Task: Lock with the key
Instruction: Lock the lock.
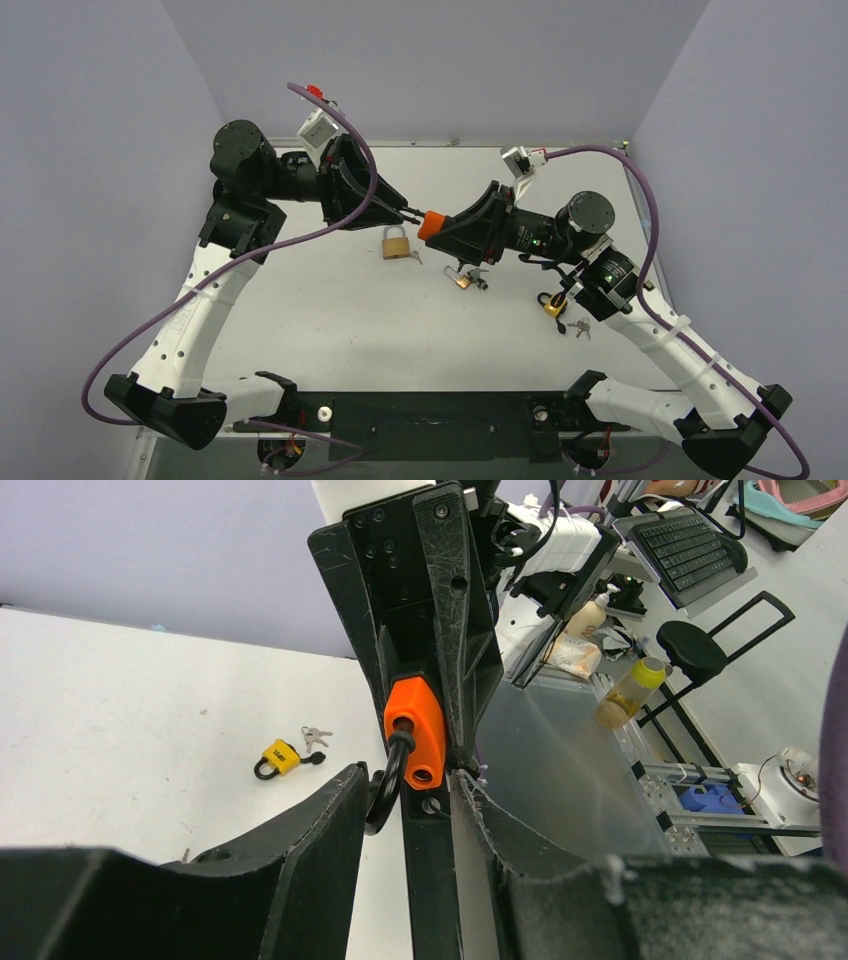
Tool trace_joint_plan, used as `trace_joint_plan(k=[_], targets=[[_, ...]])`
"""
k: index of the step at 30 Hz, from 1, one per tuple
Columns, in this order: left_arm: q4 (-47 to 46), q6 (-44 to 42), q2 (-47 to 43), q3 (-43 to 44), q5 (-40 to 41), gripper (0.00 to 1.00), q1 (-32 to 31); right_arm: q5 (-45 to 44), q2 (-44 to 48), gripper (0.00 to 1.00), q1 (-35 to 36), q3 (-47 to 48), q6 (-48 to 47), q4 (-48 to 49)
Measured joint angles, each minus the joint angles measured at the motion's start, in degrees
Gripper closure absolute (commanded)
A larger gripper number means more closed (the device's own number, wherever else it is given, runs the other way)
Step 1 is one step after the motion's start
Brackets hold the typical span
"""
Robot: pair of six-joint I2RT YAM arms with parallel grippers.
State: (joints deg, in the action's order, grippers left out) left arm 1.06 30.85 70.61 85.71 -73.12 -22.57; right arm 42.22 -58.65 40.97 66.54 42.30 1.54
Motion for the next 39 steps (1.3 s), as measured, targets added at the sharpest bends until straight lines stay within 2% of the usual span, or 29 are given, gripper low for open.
trace_joint_plan(k=[6, 9, 15, 16, 17, 31, 39], targets=[[1.81, -1.01, 0.31, -0.02, 0.07, 0.71, 0.00, -0.31, -0.04, 1.00, 0.00, 0.09, -0.33, -0.24], [2.25, -1.36, 0.33, -0.31, 0.31, 0.76, 0.00, -0.46, -0.04, 1.00, 0.00, 0.11, -0.72, -0.39], [2.95, -1.31, 0.35, -0.52, 0.85, 0.90, -0.02, -1.03, -0.04, 1.00, 0.00, 0.13, -1.51, -1.42], [3.10, -1.33, 0.35, -0.52, 1.05, 0.97, -0.02, -1.09, -0.04, 1.00, 0.00, 0.13, -1.70, -1.57], [3.15, -1.25, 0.37, -0.57, 1.25, 1.00, 0.00, -1.25, -0.04, 1.00, 0.00, 0.22, -1.99, -1.79], [4.96, 1.16, 0.44, -1.62, 7.52, 1.00, -2.25, -6.49, 1.46, 1.00, 0.87, 0.96, -8.33, -6.78], [4.39, 3.02, 0.33, -3.63, 11.17, 1.00, -3.19, -7.58, 1.51, 1.00, 0.90, 0.94, -8.66, -7.89]])
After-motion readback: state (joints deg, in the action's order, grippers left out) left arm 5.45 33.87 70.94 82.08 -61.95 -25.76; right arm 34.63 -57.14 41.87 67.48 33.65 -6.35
